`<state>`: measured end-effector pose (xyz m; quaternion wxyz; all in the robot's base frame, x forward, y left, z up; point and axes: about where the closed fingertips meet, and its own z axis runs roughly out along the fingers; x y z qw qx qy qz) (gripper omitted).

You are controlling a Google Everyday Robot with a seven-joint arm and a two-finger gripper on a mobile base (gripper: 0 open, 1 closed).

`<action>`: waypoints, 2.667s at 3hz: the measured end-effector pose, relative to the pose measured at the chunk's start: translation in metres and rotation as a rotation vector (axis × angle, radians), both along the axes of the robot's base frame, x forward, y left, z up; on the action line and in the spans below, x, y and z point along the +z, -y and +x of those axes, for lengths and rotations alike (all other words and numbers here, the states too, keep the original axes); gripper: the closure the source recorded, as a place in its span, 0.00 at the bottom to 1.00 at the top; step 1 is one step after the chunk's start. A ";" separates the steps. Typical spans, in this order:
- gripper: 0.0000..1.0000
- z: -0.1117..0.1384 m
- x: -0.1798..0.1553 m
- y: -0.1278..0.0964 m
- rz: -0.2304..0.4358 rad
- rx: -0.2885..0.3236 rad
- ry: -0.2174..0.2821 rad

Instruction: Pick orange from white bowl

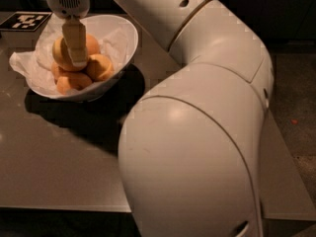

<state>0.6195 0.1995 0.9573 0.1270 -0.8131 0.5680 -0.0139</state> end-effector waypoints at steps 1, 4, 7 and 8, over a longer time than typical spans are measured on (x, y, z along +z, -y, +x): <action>0.22 0.010 -0.003 -0.002 -0.014 0.006 0.011; 0.40 0.021 -0.019 -0.021 -0.015 0.039 0.016; 1.00 0.028 -0.016 -0.031 0.030 0.041 0.057; 1.00 0.011 0.013 -0.022 0.081 0.009 0.094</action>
Offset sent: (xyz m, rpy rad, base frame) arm -0.0128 -0.0213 -0.0180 -0.2058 0.1181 0.0541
